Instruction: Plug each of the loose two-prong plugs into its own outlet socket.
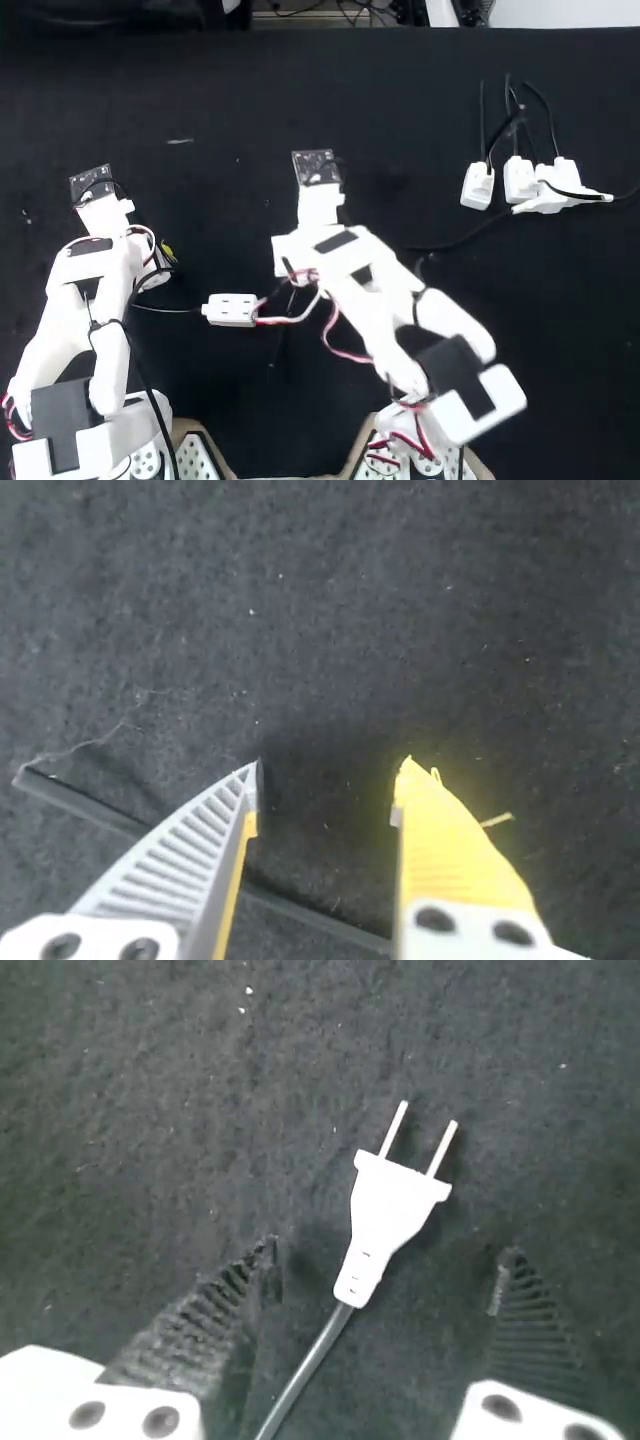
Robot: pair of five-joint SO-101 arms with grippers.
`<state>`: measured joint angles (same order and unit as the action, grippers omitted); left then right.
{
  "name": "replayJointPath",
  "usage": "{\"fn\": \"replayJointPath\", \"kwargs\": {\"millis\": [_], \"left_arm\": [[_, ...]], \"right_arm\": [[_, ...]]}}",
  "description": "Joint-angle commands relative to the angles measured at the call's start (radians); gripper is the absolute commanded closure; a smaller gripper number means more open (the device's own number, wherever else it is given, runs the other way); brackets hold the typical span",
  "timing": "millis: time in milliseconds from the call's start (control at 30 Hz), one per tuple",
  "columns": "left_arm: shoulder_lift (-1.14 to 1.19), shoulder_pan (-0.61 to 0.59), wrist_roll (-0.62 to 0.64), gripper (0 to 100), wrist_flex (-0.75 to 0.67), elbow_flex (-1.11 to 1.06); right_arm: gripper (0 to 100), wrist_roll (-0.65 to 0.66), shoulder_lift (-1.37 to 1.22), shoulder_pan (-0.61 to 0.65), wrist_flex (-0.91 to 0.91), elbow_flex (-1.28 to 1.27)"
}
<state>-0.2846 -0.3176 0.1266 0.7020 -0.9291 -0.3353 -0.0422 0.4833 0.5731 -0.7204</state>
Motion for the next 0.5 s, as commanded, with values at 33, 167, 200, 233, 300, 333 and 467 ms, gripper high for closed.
{"fn": "replayJointPath", "kwargs": {"millis": [33,167,200,233,300,333,467], "left_arm": [[-0.037,-0.002,0.015,78,-0.012,0.010],[-0.037,-0.002,0.015,78,-0.011,0.010],[-0.037,-0.002,0.015,78,-0.009,0.010],[-0.037,-0.002,0.015,78,-0.009,0.010],[-0.037,-0.002,0.015,78,-0.009,0.010],[-0.037,-0.002,0.015,78,-0.009,0.010],[-0.037,-0.002,0.015,78,-0.009,0.007]], "right_arm": [[72.5,-0.009,-0.079,-0.020,0.112,0.171],[83.1,0.000,-0.151,-0.020,0.210,0.268],[89.8,0.002,-0.165,-0.025,0.224,0.286],[97.7,0.003,-0.173,-0.029,0.232,0.297],[96.2,0.014,-0.179,-0.046,0.236,0.298],[97.6,0.029,-0.171,-0.054,0.236,0.297],[98.8,0.087,-0.071,-0.075,0.235,0.254]]}}
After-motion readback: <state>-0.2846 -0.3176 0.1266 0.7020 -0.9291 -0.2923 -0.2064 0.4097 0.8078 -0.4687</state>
